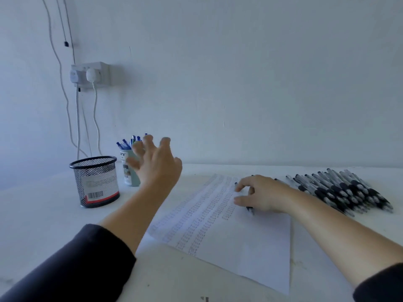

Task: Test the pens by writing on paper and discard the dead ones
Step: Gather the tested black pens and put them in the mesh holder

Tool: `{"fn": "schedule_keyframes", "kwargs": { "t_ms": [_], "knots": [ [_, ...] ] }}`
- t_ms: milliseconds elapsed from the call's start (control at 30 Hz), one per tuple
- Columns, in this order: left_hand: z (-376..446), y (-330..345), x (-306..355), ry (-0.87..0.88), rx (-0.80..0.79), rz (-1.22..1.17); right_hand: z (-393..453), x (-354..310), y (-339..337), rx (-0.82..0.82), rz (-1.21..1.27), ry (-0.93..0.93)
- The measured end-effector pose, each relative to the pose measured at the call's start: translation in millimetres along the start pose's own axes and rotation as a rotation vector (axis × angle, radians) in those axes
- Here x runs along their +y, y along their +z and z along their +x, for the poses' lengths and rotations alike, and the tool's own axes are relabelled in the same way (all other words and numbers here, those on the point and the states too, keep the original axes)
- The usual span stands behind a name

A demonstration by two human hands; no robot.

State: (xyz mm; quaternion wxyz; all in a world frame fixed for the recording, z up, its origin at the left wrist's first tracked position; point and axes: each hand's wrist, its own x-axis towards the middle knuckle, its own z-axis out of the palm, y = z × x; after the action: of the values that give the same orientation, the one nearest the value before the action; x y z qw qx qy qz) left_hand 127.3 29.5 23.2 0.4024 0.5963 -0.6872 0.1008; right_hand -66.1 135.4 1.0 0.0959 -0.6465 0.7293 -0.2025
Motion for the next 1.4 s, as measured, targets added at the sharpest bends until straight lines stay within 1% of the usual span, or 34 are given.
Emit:
{"fn": "schedule_keyframes", "kwargs": {
  "t_ms": [67, 167, 233, 300, 367, 467, 567, 700, 800, 867, 967, 1033, 1067, 1133, 1200, 1267, 1333, 1400],
  "knots": [
    [13, -4, -21, -0.147, 0.078, 0.024, -2, -2, -1, -0.027, -0.051, -0.010],
    [25, -4, -51, -0.418, 0.075, -0.046, -1, -2, -2, -0.001, -0.083, 0.004],
    [28, -4, -63, -0.557, 0.048, -0.081, -2, 1, -6, 0.003, -0.080, 0.048],
    [29, -3, -68, -0.628, 0.022, -0.088, -4, 6, -12, 0.018, -0.105, 0.090],
    [33, -1, -69, -0.630, 0.008, -0.096, -5, 14, -19, 0.037, -0.153, 0.130],
    [36, 1, -72, -0.586, 0.009, -0.062, -8, 27, -28, 0.049, -0.208, 0.196],
    [36, 3, -79, -0.535, 0.028, -0.019, -9, 37, -31, 0.028, -0.204, 0.230],
    [37, -6, -77, -0.498, 0.047, -0.001, -8, 44, -36, 0.089, -0.063, 0.201],
    [37, -21, -65, -0.424, 0.114, -0.071, -10, 53, -43, 0.177, 0.011, 0.225],
    [34, -26, -52, -0.288, 0.153, -0.133, -10, 60, -46, 0.259, -0.039, 0.311],
    [25, -24, -15, 0.069, 0.210, -0.251, -15, 69, -52, 0.340, -0.222, 0.464],
    [16, -21, 17, 0.281, 0.173, -0.317, -18, 73, -53, 0.320, -0.317, 0.540],
    [12, -19, 33, 0.352, 0.117, -0.312, -18, 73, -52, 0.302, -0.342, 0.564],
    [5, -11, 61, 0.429, -0.018, -0.197, -15, 72, -51, 0.248, -0.372, 0.584],
    [2, 0, 81, 0.438, -0.118, -0.074, -5, 71, -51, 0.182, -0.389, 0.589],
    [0, 7, 94, 0.389, -0.194, 0.039, 3, 71, -56, 0.144, -0.378, 0.615],
    [-3, 9, 107, 0.312, -0.269, 0.159, 9, 78, -65, 0.162, -0.344, 0.631],
    [-8, 7, 121, 0.293, -0.288, 0.295, 10, 88, -75, 0.174, -0.308, 0.671]
  ]
}}
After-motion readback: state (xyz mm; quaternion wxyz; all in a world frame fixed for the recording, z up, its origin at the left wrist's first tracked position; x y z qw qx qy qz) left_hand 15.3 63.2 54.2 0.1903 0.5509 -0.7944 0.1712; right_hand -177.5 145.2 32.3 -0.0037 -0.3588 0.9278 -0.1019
